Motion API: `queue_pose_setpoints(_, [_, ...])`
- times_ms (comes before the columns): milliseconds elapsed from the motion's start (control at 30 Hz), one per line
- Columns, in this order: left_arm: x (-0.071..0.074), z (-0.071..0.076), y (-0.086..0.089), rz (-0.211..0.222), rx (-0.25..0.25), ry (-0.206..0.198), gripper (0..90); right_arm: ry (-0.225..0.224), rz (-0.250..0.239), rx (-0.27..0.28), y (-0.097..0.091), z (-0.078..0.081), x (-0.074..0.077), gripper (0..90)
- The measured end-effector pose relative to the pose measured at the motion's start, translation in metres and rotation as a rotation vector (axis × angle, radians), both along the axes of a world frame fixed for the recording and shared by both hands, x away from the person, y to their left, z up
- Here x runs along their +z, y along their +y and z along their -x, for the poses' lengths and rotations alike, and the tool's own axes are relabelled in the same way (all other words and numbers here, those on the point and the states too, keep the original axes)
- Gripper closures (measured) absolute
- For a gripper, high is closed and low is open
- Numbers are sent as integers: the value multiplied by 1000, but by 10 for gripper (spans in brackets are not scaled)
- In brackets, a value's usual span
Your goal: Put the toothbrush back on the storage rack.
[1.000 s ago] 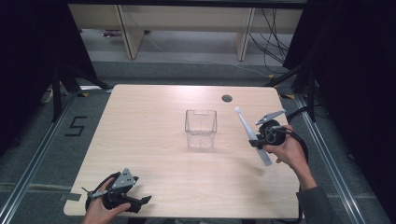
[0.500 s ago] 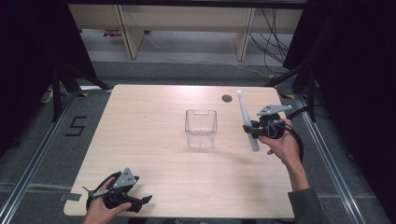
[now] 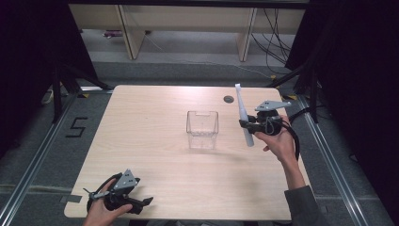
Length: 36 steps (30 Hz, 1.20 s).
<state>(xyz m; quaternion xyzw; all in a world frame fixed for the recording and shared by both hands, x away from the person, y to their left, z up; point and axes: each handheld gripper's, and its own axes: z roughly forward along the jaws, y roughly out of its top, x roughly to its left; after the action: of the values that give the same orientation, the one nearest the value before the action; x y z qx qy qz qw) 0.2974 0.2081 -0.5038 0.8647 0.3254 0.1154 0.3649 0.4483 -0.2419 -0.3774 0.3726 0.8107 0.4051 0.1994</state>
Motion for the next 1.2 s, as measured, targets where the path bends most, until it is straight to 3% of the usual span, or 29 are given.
queue_pose_setpoints(67, [0, 0, 0, 2, -1, -3, 149, 2, -3, 14, 3, -2, 2, 670])
queue_pose_setpoints(100, [0, 0, 0, 3, -1, -6, 149, -17, 1, 17, 4, -3, 3, 669])
queue_pose_setpoints(233, [1, 0, 1, 0, 0, -2, 149, -16, -40, 21, 15, -5, 9, 670])
queue_pose_setpoints(300, [0, 0, 0, 5, -1, 0, 150, -33, -19, 35, 17, -8, 13, 670])
queue_pose_setpoints(467, [1, 1, 1, 1, 0, -3, 149, -22, -48, 31, 26, -12, 19, 669])
queue_pose_setpoints(600, [1, 0, 1, -3, 0, -2, 149, -11, -39, 47, 30, -17, 24, 669])
queue_pose_setpoints(700, [1, 0, 0, 0, -1, -3, 149, -30, -49, 51, 35, -19, 26, 670])
queue_pose_setpoints(967, [1, 1, 0, 3, -2, -3, 149, -21, -77, 76, 51, -24, 34, 669])
queue_pose_setpoints(1200, [1, 0, 1, -3, -2, -2, 149, -25, -65, 105, 71, -28, 43, 670])
